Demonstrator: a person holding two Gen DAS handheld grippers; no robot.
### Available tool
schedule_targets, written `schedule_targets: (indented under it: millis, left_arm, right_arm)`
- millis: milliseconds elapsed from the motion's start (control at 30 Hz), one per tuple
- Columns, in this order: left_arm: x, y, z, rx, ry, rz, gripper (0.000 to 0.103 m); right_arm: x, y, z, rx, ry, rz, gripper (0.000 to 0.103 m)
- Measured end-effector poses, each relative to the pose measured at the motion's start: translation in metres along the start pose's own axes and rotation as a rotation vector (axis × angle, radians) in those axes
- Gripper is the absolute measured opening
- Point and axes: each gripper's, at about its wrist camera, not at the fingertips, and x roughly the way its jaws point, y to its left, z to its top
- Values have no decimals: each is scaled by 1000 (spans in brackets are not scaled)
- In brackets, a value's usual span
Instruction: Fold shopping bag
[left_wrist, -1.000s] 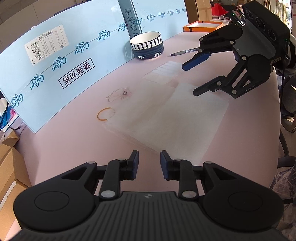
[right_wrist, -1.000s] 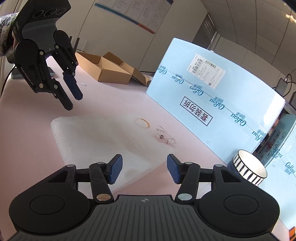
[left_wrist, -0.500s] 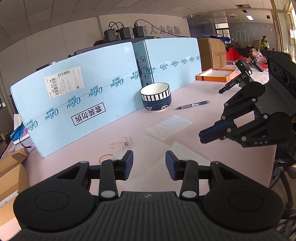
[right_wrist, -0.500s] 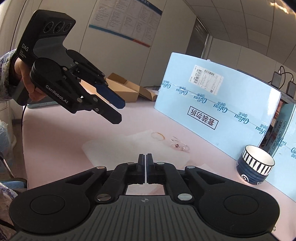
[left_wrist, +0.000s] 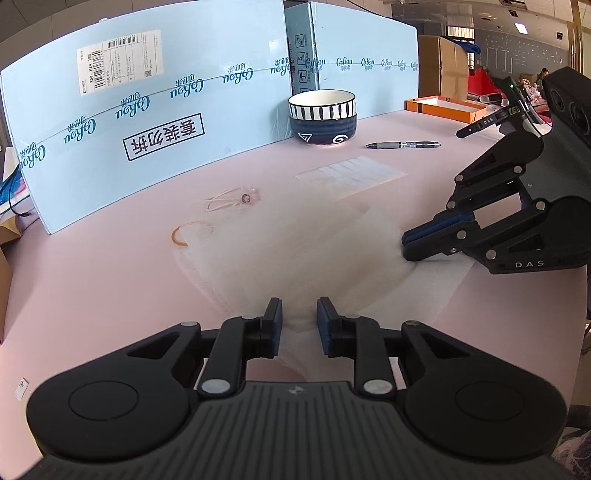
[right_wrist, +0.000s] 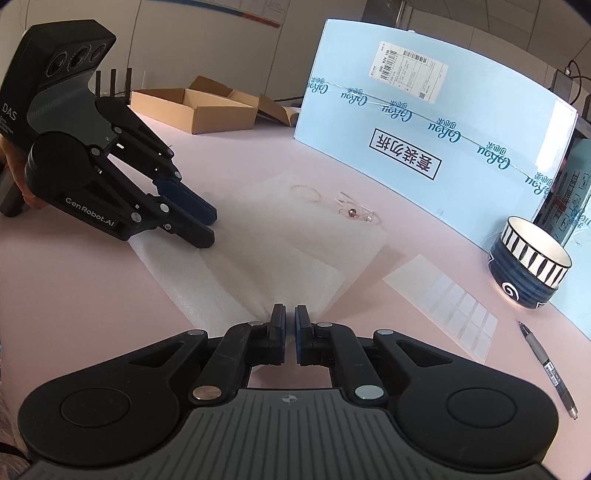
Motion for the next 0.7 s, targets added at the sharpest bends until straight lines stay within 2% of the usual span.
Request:
schedule_targets:
  millis: [67,133,200,233,267,300,367,467,600,700]
  left_arm:
    - [-1,-2,0,14,-1,13,21]
    - [-4,-2,2,8,0,22,21]
    - [-18,-6,3,18,-29,62,21]
    - [-29,-11,2,46,-56,87,22]
    - [-41,-17,1,79,-86,113,33]
    - [-55,-22,-1,123,-106,136,51]
    - [-84,-33,-5,215,-143,182,64]
    - [-106,-52,-15,361,-183,211,64]
    - [-98,-76,-27,577,-122,211,64]
    - [-82,-87,-36,765,-85,248,66]
  right_arm:
    - [-1,4,0,-23,-3,-15,5]
    - [-3,-1,1,-17,-18,-9,13]
    - [-23,-2,0,-36,-88,-27,45]
    - [-32,-1,0,-59,-115,-44,46]
    - [-41,1,0,-92,-135,-61,46]
    - [-53,6,-1,-150,-150,-86,46]
    - [-67,18,-5,-263,-157,-119,47]
    - [-73,37,-12,-439,-124,-144,51]
    - [-66,63,-25,-723,-57,-182,51]
    - [-59,64,-25,-831,-36,-201,51]
